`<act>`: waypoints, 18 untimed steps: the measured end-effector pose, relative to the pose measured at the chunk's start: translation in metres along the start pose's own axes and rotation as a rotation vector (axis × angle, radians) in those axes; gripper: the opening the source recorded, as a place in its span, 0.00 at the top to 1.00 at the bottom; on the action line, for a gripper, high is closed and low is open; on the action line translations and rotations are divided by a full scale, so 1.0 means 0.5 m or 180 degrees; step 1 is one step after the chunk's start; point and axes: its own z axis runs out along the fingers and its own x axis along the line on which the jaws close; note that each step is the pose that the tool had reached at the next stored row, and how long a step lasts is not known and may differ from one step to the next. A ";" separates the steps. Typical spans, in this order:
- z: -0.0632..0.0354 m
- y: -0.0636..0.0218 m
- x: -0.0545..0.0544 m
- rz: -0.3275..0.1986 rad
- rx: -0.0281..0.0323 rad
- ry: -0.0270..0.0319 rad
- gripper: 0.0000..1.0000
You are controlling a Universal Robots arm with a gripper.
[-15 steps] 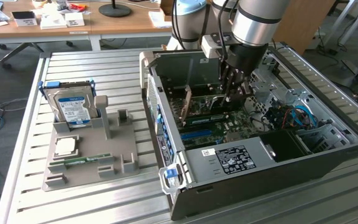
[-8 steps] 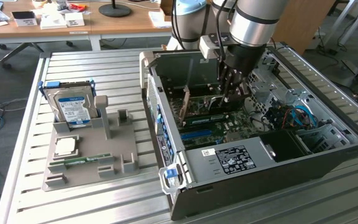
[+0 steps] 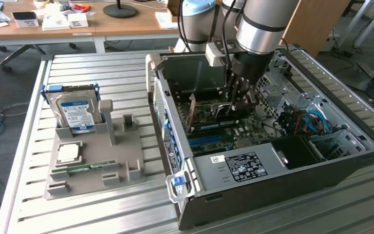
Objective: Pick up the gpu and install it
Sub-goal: 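Insert the gpu into the slot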
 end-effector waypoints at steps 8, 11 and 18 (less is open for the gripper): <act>0.018 0.001 0.001 0.0000 0.0000 0.0000 0.73; 0.018 0.001 0.006 0.0000 0.0000 0.0000 0.73; 0.021 0.001 0.014 0.0000 0.0000 0.0000 0.73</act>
